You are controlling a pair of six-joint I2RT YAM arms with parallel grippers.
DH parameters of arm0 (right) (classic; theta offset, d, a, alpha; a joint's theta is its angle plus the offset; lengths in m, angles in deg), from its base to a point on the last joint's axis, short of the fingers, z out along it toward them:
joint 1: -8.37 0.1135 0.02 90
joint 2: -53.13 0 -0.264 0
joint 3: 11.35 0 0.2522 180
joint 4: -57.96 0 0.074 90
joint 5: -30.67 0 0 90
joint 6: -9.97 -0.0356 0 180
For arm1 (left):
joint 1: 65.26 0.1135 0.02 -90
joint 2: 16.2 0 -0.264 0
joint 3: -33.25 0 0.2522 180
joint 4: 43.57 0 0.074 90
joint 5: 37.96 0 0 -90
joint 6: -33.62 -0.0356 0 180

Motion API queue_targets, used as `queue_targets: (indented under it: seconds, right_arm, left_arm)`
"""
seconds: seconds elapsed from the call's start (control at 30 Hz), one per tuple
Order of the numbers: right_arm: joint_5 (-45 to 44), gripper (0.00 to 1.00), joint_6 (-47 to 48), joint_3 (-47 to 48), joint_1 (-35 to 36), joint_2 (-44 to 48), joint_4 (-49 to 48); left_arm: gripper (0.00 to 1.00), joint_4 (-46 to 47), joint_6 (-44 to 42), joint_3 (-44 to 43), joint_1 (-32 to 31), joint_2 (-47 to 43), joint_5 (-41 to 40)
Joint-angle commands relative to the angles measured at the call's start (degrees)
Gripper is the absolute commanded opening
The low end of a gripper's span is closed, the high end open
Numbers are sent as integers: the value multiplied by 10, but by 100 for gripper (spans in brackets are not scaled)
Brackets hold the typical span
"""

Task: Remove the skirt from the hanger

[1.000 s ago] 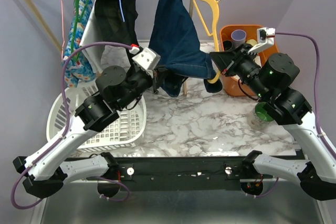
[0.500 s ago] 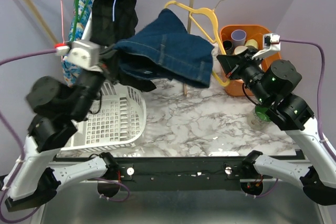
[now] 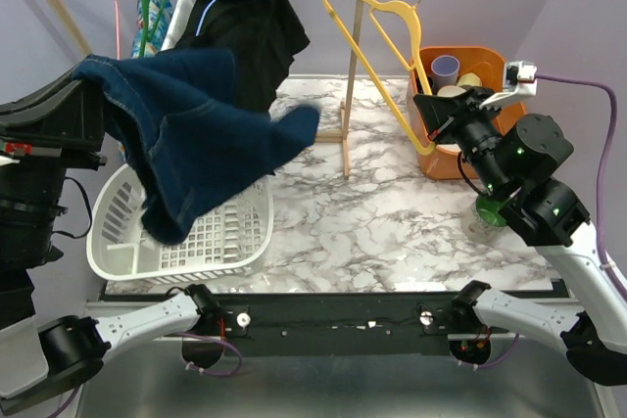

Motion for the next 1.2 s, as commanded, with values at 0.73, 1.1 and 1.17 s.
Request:
queue_targets:
  seconds: [0.73, 1.1, 1.17]
  right_arm:
    - [-15, 1, 26, -31, -2, 77, -47]
    - [-18, 1, 39, -48, -2, 107, -46]
    - [-19, 1, 40, -46, -2, 106, -45]
  left_arm:
    - [0, 332, -321, 344, 15, 9, -308]
    - [0, 263, -132, 421, 188, 45, -411]
    - [0, 263, -92, 446, 197, 24, -456]
